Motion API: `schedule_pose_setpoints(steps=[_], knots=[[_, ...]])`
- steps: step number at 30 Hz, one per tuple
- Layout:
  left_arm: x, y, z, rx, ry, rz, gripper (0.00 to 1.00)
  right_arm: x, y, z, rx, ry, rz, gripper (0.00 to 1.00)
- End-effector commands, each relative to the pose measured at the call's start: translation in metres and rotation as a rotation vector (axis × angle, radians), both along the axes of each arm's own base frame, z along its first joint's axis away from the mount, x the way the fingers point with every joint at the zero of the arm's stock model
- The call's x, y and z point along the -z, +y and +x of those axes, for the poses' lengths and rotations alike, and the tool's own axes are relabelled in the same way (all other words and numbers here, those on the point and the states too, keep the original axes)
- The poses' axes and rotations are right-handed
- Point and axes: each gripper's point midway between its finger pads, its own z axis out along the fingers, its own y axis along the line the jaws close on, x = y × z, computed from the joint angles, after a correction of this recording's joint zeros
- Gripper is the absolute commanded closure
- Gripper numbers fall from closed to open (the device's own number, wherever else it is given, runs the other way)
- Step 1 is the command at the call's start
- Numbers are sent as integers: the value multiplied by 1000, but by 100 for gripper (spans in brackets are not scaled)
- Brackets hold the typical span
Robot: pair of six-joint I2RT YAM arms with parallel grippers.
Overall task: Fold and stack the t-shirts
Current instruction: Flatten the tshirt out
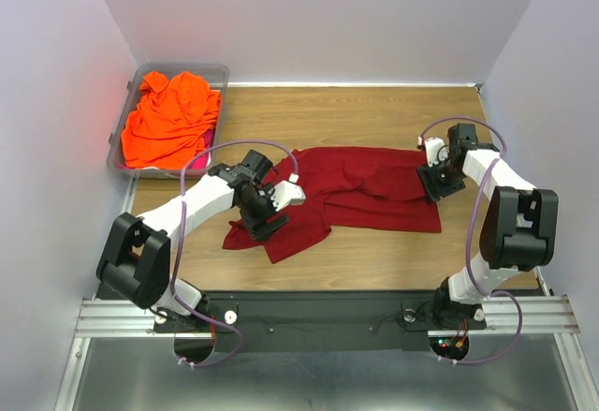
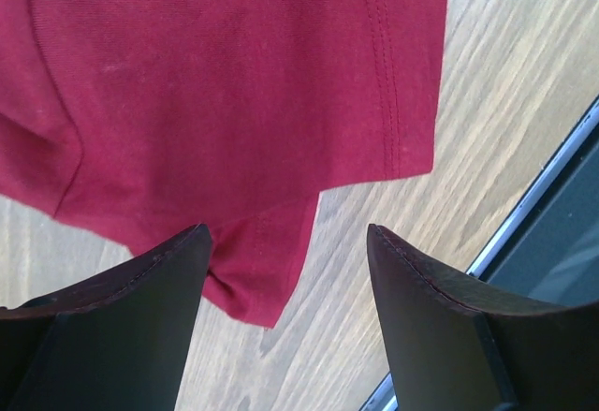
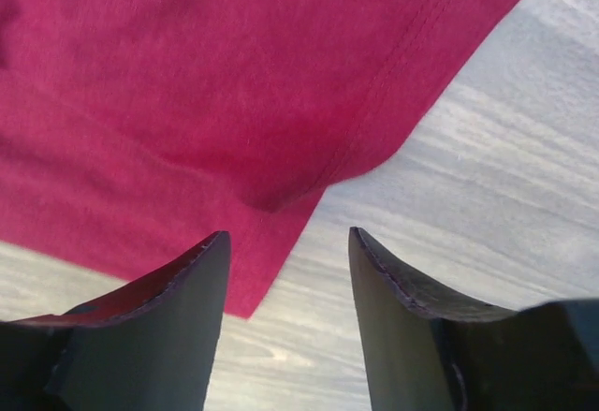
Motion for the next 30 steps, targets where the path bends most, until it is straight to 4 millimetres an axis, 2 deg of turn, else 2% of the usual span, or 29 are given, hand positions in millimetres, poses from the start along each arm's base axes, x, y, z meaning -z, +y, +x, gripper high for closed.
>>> schedule_pose_setpoints(steps=[1,8,12,18,19,21,24,30], knots=[[4,-8,-7,-1,24,-28,21,4,-3,22,32,-77,-34,42],[13,-14,-11,5,43,-22,21,7,0,36,69,-95,-12,46],[15,-17,-10,2,52,-25,21,10,-2,42,88,-94,-16,52],[16,-26,-11,17,38,-33,20,-3,-8,48,100,-128,-42,75],[16,-31,-15,40,32,-37,20,-4,-8,48,95,-130,-47,85],[16,-35,-20,66,34,-35,18,-7,-8,46,97,-126,-51,98],[23,-37,-31,115,56,-7,18,-8,-8,45,90,-119,-51,99],[39,-26,-47,181,77,80,21,-12,-6,43,79,-110,-40,100]])
